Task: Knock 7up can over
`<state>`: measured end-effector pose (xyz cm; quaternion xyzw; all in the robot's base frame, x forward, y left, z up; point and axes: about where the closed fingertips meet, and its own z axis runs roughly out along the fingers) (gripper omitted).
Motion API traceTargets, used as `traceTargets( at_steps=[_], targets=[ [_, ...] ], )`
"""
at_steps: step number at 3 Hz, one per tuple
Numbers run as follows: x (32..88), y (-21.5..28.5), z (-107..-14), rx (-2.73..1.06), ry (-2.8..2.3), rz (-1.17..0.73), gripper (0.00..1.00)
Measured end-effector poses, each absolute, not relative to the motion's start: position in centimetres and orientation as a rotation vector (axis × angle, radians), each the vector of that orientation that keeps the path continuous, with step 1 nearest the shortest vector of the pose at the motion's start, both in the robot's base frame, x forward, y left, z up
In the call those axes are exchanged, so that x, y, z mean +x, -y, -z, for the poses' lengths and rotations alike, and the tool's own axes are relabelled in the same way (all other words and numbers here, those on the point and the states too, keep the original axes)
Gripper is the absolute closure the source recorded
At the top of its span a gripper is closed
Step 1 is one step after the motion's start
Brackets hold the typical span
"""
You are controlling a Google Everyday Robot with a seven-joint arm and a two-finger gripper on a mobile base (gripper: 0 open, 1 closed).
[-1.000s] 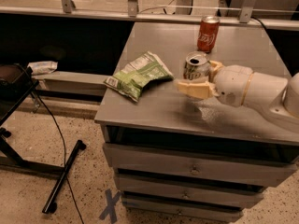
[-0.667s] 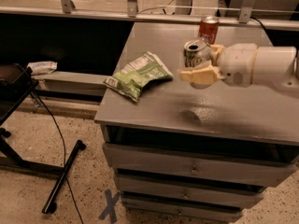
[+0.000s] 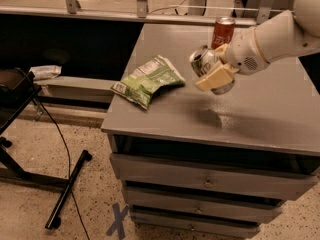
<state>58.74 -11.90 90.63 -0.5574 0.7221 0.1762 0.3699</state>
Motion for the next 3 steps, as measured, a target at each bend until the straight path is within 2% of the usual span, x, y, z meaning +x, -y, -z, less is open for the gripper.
traceTargets(
  at_steps=[1, 2, 3],
  targets=[
    [57.0, 14.5, -85.6, -1.71, -2.028, -0.349, 0.45],
    [54.2, 15.4, -82.7, -1.983, -2.121, -0.215, 0.31],
    [53.8, 16.3, -81.9, -2.06, -2.143, -0.135, 0.07]
  ],
)
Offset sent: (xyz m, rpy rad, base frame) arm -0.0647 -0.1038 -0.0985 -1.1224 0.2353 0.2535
